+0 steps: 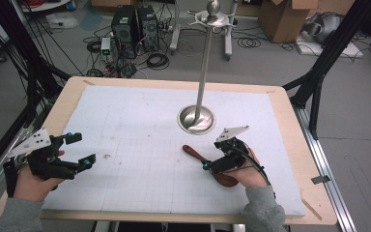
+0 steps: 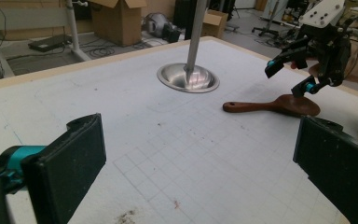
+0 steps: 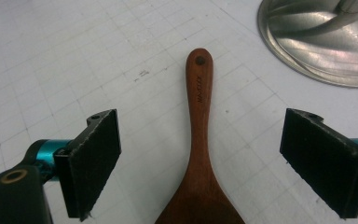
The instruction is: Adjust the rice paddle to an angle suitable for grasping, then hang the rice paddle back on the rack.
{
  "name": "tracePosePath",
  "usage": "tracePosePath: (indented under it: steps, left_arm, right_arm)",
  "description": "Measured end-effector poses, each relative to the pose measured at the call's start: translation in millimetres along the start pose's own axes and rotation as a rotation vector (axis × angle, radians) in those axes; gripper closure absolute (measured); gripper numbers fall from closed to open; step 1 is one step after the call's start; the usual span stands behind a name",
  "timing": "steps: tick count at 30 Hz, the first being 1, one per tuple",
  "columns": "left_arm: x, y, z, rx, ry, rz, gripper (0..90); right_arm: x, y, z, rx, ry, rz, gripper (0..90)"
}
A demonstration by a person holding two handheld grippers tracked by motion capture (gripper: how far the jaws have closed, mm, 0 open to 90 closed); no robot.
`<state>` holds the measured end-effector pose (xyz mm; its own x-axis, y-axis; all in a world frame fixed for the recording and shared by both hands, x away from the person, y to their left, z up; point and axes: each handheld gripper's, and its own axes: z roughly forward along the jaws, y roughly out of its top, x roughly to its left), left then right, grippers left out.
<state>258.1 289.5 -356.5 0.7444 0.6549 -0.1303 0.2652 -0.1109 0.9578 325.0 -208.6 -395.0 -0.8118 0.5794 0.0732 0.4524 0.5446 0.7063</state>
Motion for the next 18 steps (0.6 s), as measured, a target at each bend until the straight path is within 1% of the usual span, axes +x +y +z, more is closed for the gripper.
tracePosePath:
  steps: [9, 15, 18]
  left_arm:
    - [-1.3, -0.3, 4.5, 0.009, -0.009, 0.001, 2.8]
    - [-3.0, -0.2, 5.0, 0.011, -0.011, 0.005, 2.8]
    - [-2.7, -0.7, 4.9, 0.013, -0.009, 0.004, 2.8]
  right_arm:
    - [0.1, -1.7, 1.3, 0.024, -0.003, -0.005, 11.3]
    - [0.2, -1.6, 4.5, 0.046, -0.008, -0.021, 13.0]
    - [-0.7, -1.8, 7.1, 0.055, 0.009, -0.026, 13.8]
